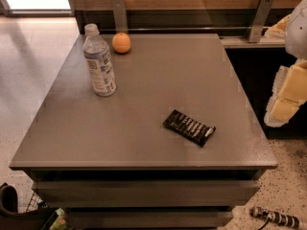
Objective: Move rxbar chocolate near orange
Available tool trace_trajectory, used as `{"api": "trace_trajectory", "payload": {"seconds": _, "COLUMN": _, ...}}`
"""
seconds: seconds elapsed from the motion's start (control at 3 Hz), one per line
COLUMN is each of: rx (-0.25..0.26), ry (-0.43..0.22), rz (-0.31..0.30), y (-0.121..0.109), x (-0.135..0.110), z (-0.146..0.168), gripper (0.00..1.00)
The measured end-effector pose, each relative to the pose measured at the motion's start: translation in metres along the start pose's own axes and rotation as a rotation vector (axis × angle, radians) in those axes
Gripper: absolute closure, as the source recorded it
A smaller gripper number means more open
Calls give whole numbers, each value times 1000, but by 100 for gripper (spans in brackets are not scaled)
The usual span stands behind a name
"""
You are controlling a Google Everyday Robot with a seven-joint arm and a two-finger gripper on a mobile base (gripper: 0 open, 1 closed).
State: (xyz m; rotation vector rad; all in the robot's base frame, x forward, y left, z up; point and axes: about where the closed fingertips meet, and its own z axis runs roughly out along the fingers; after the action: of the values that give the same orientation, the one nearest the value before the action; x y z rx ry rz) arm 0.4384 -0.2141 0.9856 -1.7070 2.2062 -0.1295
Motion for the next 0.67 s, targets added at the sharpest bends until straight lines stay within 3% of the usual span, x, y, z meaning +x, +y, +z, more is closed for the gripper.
{"api": "trace_trajectory", "payload": {"seconds": 0.33, "rx": 7, "ry": -5, "rz": 3, "y": 0, "x": -1, "z": -1, "gripper": 0}}
{"api": "trace_trajectory", "payload": {"seconds": 0.67, "rx": 28, "ry": -102, "rz": 82, "y": 8, "x": -13, "z": 16, "gripper": 0}}
